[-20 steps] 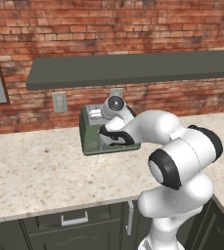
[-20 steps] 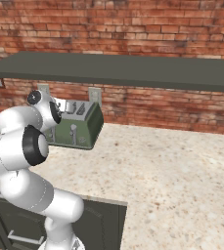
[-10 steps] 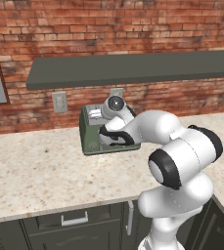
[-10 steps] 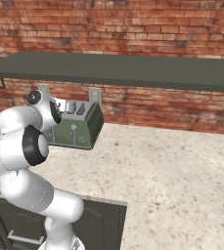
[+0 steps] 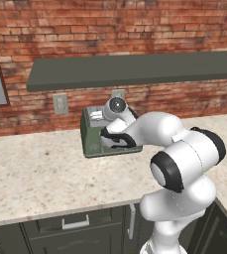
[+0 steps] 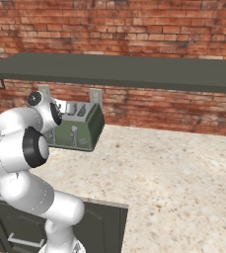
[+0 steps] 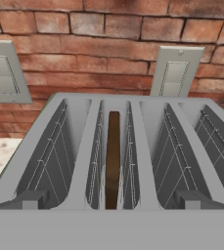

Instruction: Start the toaster. Once the lever pops up, take the bread to the plate on the dining counter.

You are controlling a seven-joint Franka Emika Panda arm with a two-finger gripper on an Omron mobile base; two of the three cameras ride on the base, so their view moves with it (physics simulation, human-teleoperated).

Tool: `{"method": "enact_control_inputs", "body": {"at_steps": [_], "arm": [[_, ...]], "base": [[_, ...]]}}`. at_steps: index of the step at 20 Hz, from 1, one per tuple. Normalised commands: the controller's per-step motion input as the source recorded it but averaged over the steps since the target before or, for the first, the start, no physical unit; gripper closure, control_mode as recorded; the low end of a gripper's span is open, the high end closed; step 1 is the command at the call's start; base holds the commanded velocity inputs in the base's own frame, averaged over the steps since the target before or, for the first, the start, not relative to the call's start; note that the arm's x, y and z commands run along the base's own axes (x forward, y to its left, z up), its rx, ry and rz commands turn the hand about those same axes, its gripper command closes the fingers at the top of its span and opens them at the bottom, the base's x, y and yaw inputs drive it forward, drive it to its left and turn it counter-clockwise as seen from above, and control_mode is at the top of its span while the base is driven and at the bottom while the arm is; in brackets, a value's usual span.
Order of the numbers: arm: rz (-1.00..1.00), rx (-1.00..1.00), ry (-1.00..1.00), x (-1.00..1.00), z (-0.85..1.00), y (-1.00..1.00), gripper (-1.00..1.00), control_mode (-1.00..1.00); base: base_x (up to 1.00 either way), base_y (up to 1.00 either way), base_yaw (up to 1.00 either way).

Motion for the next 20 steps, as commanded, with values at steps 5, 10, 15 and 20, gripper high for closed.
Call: {"method": "enact_control_inputs", "body": {"at_steps": [5,10,15,20], "arm": [[0.0,0.0,0.0,0.0,0.0,0.0,-1.0,-1.0],[0.0,0.0,0.0,0.0,0.0,0.0,-1.0,-1.0],[0.0,0.0,0.0,0.0,0.0,0.0,-1.0,-1.0],[0.0,0.0,0.0,0.0,0.0,0.0,-1.0,-1.0]], "base": [[0.0,0.0,0.0],[0.0,0.0,0.0],[0.0,0.0,0.0],[0.0,0.0,0.0]]}}
